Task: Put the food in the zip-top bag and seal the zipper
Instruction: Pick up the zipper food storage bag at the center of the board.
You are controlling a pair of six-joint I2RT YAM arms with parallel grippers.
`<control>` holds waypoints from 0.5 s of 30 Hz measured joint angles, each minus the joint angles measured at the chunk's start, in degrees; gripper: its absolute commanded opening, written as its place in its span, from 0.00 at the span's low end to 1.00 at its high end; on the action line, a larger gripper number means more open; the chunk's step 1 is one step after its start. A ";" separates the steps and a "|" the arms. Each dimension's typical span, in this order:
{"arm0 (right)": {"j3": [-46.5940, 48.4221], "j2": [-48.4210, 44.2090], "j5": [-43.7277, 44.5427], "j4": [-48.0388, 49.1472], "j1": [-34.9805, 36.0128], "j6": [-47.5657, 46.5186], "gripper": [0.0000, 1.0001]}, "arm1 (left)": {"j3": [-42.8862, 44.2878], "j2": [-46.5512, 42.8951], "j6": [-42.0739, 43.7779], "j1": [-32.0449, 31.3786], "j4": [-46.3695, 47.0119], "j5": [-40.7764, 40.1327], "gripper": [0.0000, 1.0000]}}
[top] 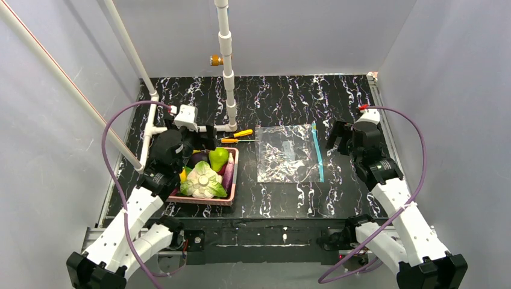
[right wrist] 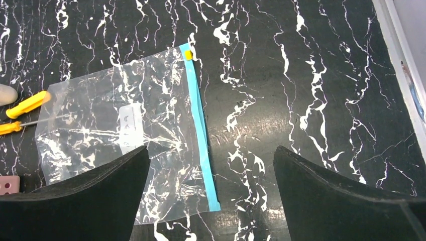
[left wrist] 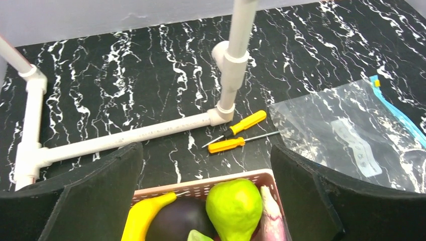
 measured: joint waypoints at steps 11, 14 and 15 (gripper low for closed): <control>1.75 3.39 -4.33 -1.95 0.04 2.40 1.00 | 0.31 2.01 1.49 -4.92 -3.78 -0.04 0.99; 1.75 6.86 -6.84 -1.99 -0.17 3.06 1.00 | 0.59 2.23 2.40 -6.10 -4.68 -0.20 1.00; 1.75 8.09 -7.69 -2.01 -0.50 3.23 1.00 | 0.66 2.23 2.62 -6.43 -4.83 -0.28 1.00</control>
